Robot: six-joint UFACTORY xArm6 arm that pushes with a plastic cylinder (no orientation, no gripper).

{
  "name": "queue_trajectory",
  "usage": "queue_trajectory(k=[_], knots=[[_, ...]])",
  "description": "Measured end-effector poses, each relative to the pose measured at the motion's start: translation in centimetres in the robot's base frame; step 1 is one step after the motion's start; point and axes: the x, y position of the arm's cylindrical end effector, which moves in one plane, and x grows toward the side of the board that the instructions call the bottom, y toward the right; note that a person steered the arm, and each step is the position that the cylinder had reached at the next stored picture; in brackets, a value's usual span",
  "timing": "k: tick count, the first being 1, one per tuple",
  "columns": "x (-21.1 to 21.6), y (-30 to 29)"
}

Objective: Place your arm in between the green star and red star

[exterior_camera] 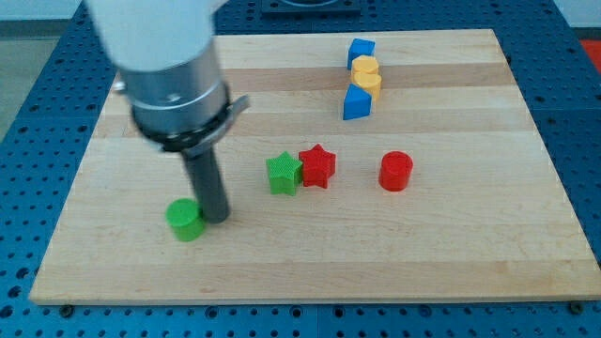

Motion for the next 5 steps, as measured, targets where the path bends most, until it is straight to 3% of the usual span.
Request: queue_trajectory(k=[2, 4, 5], knots=[[0.1, 0.8], [1.5, -8.1], [-0.9, -5.7]])
